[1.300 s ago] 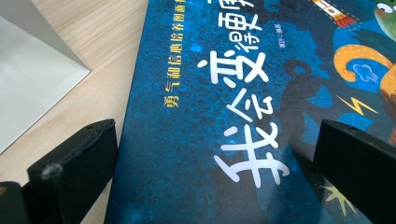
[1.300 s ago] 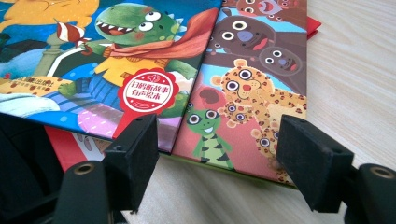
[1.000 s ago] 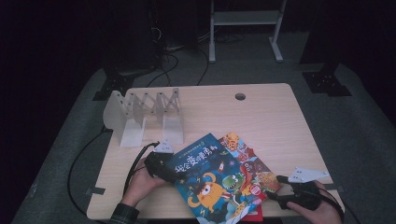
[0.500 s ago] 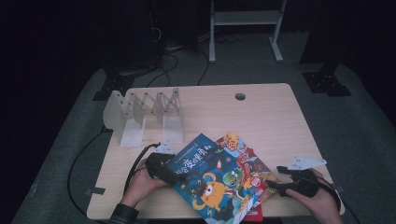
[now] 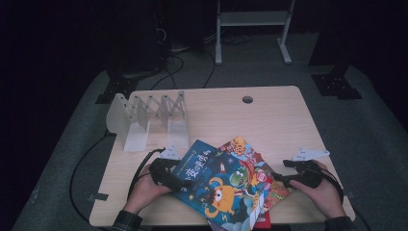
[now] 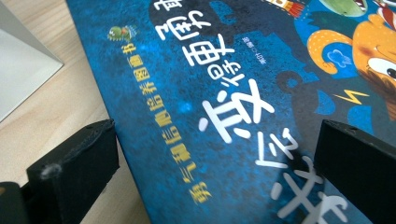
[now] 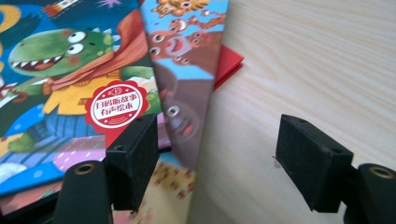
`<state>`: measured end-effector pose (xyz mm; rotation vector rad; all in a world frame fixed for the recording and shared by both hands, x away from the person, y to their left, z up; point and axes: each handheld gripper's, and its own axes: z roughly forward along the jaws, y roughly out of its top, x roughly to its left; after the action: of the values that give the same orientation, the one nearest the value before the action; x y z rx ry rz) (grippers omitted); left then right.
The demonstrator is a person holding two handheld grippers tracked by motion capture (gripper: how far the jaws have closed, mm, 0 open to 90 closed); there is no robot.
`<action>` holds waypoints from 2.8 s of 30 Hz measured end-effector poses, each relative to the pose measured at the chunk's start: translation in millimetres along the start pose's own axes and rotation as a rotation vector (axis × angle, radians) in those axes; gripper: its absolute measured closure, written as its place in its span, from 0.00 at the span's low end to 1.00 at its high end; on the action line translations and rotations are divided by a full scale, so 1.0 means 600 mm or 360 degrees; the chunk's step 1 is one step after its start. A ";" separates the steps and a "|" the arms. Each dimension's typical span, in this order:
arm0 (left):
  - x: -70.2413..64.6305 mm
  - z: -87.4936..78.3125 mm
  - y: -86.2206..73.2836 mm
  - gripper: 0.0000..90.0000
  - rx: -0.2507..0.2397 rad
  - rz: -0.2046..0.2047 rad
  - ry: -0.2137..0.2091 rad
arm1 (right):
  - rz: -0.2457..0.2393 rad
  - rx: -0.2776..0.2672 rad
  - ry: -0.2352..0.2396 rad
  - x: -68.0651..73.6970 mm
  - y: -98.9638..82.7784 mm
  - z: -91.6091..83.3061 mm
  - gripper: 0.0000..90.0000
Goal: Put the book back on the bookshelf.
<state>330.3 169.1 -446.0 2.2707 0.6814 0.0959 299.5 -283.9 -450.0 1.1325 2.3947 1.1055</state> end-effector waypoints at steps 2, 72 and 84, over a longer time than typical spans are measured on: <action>0.000 0.000 0.000 0.00 -0.0001 0.0000 -0.0001 | 0.0009 -0.0001 -0.0004 -0.006 0.005 0.006 0.32; 0.004 -0.039 -0.032 0.00 -0.0005 -0.0074 0.0031 | -0.0178 -0.0014 0.0375 0.054 0.008 0.021 0.78; 0.015 -0.064 -0.055 0.00 -0.0054 -0.0147 0.0076 | -0.0223 -0.0002 0.0400 0.060 0.028 0.041 0.77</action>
<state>313.1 217.3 -442.0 2.2068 0.8025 0.1170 297.7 -237.1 -451.6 0.8527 2.6137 1.2666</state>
